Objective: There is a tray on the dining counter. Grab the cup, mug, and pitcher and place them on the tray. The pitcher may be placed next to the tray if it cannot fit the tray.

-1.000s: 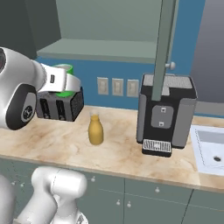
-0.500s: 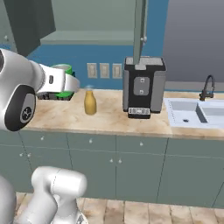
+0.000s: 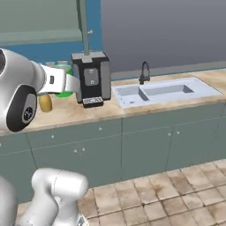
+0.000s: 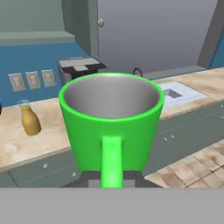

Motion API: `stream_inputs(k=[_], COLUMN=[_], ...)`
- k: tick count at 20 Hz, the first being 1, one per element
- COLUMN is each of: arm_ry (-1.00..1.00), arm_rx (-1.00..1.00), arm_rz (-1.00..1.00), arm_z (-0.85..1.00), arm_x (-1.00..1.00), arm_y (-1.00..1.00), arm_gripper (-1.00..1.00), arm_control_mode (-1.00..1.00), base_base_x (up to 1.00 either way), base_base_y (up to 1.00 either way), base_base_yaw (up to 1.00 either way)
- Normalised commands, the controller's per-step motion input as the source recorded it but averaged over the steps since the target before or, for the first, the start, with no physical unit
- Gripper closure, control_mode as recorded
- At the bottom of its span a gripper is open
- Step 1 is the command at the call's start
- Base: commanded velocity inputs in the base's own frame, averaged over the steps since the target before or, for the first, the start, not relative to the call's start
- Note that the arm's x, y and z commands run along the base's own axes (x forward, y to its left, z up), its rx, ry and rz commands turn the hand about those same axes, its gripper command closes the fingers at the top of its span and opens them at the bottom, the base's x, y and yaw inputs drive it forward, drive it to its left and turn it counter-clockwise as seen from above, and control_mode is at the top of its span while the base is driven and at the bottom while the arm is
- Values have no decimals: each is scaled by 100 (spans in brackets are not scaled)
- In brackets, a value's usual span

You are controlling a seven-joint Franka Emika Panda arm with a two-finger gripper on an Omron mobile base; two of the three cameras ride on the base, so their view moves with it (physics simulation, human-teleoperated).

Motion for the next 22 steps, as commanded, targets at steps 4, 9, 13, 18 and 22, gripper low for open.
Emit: stream_inputs(k=[4,9,13,18,22], arm_ry=[0,0,0,0,0], arm_rx=[0,0,0,0,0], arm_rz=[0,0,0,0,0], arm_z=[0,0,0,0,0], arm_x=[0,0,0,0,0], arm_y=[0,0,0,0,0], arm_gripper=[100,100,100,100,100], arm_control_mode=[100,100,100,100,100], base_base_x=[0,0,0,0,0], base_base_y=[-11,-28,-32,-42,-42], base_base_yaw=[-85,-91,-95,-98,-98])
